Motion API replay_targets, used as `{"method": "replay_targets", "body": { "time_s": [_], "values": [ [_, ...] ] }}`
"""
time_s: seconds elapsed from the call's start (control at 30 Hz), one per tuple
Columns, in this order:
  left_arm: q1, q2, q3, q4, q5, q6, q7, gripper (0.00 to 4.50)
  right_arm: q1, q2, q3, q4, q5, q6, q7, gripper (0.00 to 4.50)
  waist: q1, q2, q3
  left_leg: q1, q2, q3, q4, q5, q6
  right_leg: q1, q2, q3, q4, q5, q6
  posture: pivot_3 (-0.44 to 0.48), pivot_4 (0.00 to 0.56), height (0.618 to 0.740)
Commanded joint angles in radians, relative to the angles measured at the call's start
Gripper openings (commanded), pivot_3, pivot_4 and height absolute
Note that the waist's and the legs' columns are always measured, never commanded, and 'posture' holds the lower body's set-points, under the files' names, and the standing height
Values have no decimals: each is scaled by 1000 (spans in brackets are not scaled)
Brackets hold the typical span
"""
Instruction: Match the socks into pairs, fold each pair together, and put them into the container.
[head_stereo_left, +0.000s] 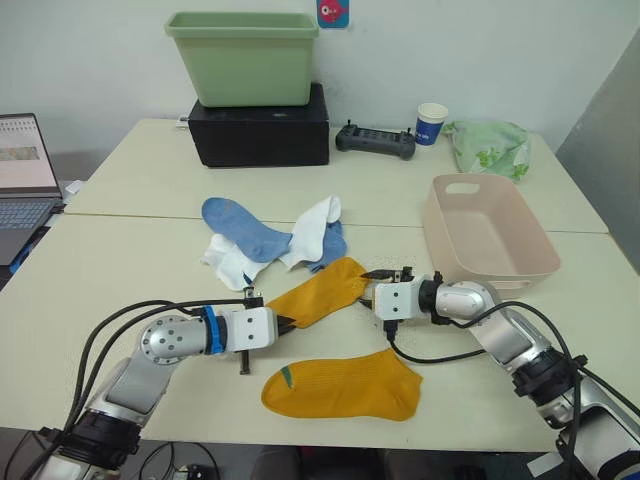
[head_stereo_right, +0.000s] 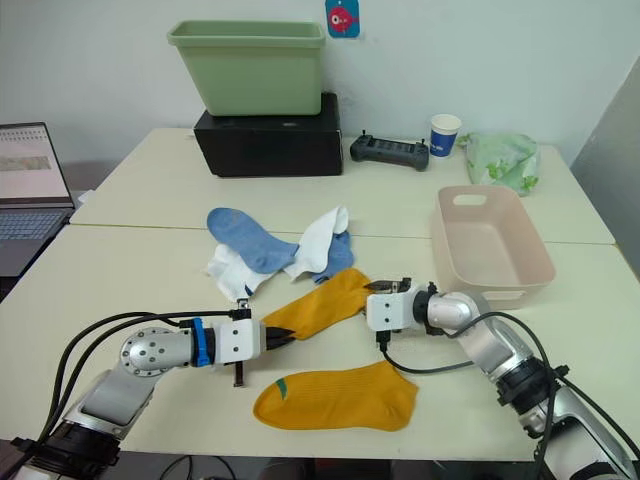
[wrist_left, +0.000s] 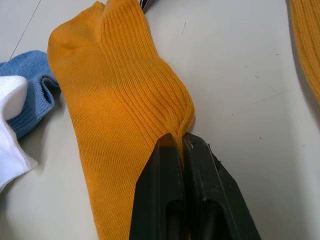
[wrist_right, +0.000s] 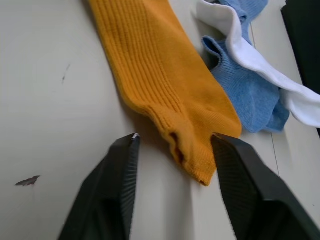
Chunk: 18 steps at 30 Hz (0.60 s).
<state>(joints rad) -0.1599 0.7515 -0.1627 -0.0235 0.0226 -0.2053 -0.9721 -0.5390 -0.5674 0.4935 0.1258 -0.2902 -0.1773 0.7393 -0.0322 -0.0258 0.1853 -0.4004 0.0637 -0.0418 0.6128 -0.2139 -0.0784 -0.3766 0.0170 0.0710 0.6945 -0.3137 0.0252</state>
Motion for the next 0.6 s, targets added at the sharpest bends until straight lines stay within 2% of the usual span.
{"method": "replay_targets", "body": {
  "time_s": [0.03, 0.13, 0.3, 0.43, 0.6],
  "values": [
    [-3, 15, 29, -8, -20, -15, 0, 0, -26, 11, -19, -1, 4, -56, 16, 1099, 0, 0, 0, 0, 0, 0, 0, 0, 0, 0, 0, 0, 1, 0, 0, 0, 150, 730],
    [-13, 25, 33, -8, -53, -20, -33, 0, -31, 16, -19, 7, 6, -82, 38, 10, 0, 0, 0, 0, 0, 0, 0, 0, 0, -1, 0, 0, 2, 0, -1, 0, 150, 730],
    [-32, 45, 38, -10, -98, -16, -89, 0, -20, 27, -42, -5, 44, -80, 73, 10, 0, 0, 0, 0, 0, 0, 0, 0, 0, -1, 0, 0, 2, 0, -1, 0, 150, 730],
    [-50, 70, 52, -41, -158, 36, -142, 0, 10, 10, -89, -99, 133, 7, 139, 10, 0, 0, 0, 0, 0, 0, 0, 0, 1, -1, 0, 0, 2, 0, -1, 0, 150, 730],
    [-101, 136, 71, -230, -401, 422, -249, 0, 69, -97, -214, -407, 410, 401, 309, 10, 3, 1, 1, -2, 0, -2, 1, 0, 1, -1, 0, -2, 3, 0, -1, 0, 150, 730]
  ]
}}
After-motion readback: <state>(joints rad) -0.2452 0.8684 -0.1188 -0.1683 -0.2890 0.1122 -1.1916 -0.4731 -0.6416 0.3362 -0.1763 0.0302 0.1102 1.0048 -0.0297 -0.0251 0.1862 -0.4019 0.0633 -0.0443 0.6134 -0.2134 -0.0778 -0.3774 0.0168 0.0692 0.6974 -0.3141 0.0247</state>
